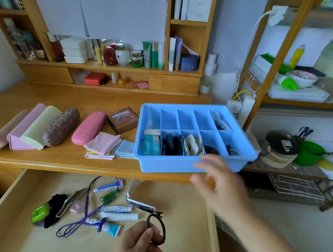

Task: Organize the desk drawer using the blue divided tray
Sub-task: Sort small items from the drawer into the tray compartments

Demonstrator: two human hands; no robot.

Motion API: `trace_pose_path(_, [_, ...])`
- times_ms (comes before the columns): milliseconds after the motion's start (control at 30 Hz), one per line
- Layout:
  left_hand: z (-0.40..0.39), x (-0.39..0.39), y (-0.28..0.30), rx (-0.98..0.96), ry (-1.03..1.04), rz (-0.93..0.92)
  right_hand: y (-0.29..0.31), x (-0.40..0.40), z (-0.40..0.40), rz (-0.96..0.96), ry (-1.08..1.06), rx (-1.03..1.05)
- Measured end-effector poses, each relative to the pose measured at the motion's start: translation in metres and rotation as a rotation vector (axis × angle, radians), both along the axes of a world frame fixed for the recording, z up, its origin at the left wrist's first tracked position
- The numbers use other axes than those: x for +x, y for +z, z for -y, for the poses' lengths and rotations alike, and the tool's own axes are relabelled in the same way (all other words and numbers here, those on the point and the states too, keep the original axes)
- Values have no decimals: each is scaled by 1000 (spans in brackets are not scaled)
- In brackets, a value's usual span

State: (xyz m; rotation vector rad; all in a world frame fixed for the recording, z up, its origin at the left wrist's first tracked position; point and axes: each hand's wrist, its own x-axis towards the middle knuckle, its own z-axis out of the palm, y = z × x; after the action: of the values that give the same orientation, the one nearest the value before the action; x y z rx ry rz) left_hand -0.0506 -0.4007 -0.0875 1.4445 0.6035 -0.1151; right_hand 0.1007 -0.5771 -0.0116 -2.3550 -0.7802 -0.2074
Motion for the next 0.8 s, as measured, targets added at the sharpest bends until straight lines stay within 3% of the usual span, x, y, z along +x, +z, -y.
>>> trace_pose_path(67, [6, 1, 4, -5, -87, 31, -13, -34, -11, -287, 194, -19])
trace_pose_path(133, [11, 3, 9, 4, -150, 52, -22, -51, -12, -336, 278, -15])
trace_pose_path(333, [22, 9, 23, -67, -167, 149, -1, -45, -10, -730, 296, 131])
trace_pose_path(400, [22, 11, 25, -143, -56, 153, 11, -32, -5, -622, 204, 207])
trace_pose_path(500, [14, 11, 18, -94, 59, 121, 33, 6, 14, -177, -23, 434])
trace_pose_path(600, [-4, 1, 3, -6, 127, 49, 45, 58, 32, 174, -188, 463])
trace_pose_path(667, [-18, -9, -9, 46, 163, -7, 36, 87, 36, 242, -288, 275])
trace_pose_path(767, [-42, -27, -23, 91, 216, -68, 9, 110, 33, 254, -347, -174])
trace_pose_path(800, [-52, -34, -27, 92, 252, -83, 1, 113, 34, 301, -350, -220])
